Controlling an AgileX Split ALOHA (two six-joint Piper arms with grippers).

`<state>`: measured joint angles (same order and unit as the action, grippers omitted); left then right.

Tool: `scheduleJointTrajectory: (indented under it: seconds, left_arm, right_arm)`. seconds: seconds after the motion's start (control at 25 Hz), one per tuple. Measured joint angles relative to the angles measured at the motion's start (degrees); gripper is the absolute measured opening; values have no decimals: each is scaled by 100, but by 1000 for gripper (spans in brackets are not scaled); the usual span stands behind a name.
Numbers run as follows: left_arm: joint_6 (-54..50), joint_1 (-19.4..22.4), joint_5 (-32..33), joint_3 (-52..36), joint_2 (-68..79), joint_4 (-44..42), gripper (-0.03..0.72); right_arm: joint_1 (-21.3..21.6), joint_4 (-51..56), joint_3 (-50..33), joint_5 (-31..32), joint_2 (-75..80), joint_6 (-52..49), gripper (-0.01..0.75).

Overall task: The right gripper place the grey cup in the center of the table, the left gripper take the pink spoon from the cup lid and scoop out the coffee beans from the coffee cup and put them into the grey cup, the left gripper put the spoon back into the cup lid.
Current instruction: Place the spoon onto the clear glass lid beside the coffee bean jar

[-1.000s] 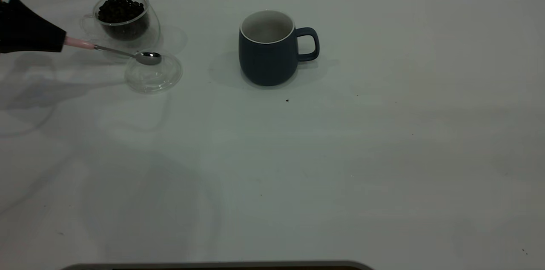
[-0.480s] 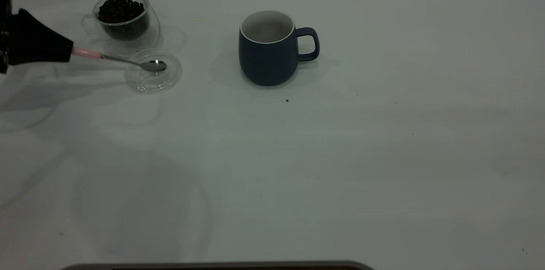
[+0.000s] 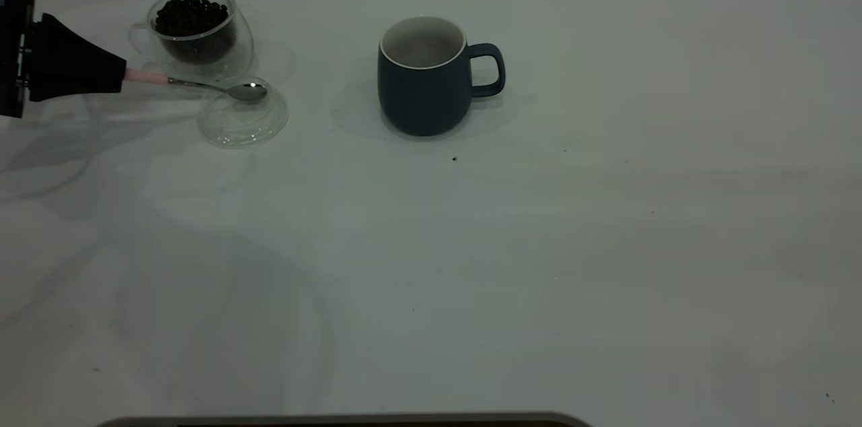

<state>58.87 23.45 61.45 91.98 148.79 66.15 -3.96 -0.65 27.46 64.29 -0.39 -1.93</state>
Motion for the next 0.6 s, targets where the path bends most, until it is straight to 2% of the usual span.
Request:
scheduleJointTrajectory:
  seconds: [0.6]
  left_arm:
    - [-1, -55, -66, 0, 44, -56, 134]
  right_arm:
    - [0, 0, 0, 0, 0, 0, 536]
